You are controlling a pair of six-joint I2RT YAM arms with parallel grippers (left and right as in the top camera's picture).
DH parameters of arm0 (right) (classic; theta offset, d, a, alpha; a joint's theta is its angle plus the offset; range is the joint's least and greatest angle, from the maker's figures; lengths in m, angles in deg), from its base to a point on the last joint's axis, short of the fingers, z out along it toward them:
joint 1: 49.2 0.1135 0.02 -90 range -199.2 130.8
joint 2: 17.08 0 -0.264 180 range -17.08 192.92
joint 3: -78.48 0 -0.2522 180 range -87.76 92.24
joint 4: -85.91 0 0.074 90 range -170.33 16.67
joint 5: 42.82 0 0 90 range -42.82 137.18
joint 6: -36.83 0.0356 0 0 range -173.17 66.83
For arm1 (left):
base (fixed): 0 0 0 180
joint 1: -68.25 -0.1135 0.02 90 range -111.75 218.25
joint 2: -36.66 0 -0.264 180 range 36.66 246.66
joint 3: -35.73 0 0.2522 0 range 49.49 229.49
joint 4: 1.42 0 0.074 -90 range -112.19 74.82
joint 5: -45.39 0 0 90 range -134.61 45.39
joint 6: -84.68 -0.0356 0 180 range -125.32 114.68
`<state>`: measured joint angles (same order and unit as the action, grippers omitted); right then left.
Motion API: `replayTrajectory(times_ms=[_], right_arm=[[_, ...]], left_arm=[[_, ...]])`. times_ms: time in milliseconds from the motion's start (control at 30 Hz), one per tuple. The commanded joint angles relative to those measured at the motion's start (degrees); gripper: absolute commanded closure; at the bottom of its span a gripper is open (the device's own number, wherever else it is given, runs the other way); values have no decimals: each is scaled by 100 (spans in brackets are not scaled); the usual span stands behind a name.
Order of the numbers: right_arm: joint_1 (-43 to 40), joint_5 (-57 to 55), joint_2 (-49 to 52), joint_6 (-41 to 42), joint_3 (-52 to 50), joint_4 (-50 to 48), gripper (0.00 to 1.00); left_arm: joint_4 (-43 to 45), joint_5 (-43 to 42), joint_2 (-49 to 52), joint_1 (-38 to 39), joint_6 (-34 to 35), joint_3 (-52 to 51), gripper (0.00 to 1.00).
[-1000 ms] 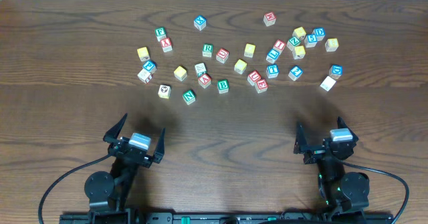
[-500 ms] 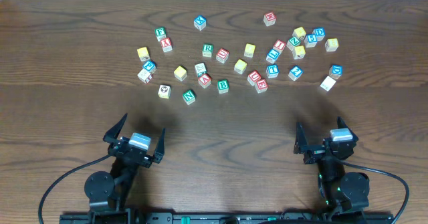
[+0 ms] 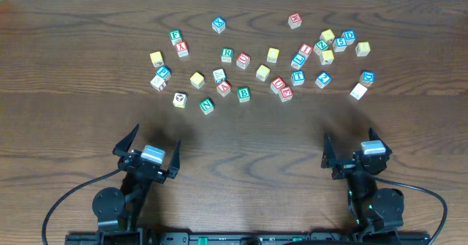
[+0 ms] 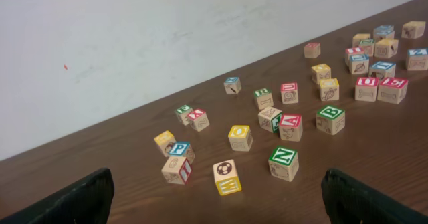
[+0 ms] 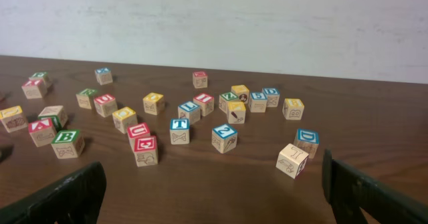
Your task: Spell out ROBOT
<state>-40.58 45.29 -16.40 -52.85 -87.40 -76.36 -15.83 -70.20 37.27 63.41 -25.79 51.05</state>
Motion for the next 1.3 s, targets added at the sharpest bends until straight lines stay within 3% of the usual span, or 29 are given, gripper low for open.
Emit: replayTrajectory(times_ms=[0,100,267,567,933,1267], right_arm=[[-44,35,-35,-81,-4,31,1],[-44,35,-35,-81,-4,31,1],[-44,35,-35,-81,-4,31,1],[-44,35,-35,-81,-4,31,1],[-44,35,-35,-81,-4,31,1],[-44,35,-35,-81,-4,31,1]], left_arm=[[-107,-81,-37,-24,452,-90,3],[-111,-74,20,-24,997,140,3],[-393,-33,546,-24,1056,741,3],[-1309,-39,3239,-22,1054,3150,3],[-4592,-42,6758,-22,1047,7622,3],[-6546,-37,8955,560,702,10166,3]])
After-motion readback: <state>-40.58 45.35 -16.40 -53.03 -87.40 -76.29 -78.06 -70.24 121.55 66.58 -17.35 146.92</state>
